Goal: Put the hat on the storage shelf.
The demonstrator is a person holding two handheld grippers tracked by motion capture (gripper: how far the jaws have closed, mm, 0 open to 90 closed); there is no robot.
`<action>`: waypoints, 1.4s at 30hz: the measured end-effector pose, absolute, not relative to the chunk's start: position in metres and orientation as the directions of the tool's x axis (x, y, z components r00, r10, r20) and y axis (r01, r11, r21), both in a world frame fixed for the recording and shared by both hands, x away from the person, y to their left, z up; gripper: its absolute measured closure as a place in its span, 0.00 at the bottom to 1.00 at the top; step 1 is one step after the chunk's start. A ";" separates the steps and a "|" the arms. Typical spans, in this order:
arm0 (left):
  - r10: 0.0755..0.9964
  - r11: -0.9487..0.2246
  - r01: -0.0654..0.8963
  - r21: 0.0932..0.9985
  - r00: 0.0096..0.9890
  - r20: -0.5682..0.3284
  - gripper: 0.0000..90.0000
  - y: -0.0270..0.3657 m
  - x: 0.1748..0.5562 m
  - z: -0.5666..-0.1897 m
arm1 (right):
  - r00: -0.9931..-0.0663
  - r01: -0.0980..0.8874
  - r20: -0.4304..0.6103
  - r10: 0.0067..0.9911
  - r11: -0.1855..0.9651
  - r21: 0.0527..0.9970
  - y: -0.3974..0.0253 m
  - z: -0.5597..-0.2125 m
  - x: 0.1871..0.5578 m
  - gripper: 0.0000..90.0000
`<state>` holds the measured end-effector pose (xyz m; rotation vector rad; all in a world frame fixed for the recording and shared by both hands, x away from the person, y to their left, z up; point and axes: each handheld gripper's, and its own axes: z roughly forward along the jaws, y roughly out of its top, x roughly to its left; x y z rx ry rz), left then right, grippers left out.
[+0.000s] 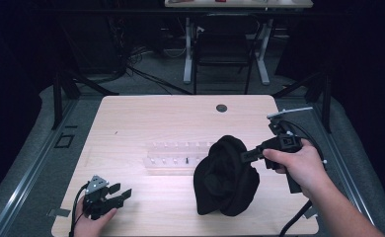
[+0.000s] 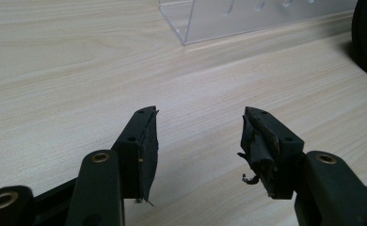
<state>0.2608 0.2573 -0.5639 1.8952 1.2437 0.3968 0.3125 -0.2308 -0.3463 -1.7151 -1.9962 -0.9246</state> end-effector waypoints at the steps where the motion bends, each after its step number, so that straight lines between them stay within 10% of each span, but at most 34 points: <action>1: 0.871 -0.179 0.613 0.769 0.463 -0.166 0.52 0.257 0.261 -0.564 | -0.208 0.967 0.644 0.736 0.056 0.248 -0.232 -0.345 0.313 0.98; 42: 0.868 -0.184 0.616 0.766 0.467 -0.167 0.52 0.257 0.261 -0.564 | -0.248 0.934 0.694 0.676 -0.024 0.357 -0.240 -0.287 0.320 0.98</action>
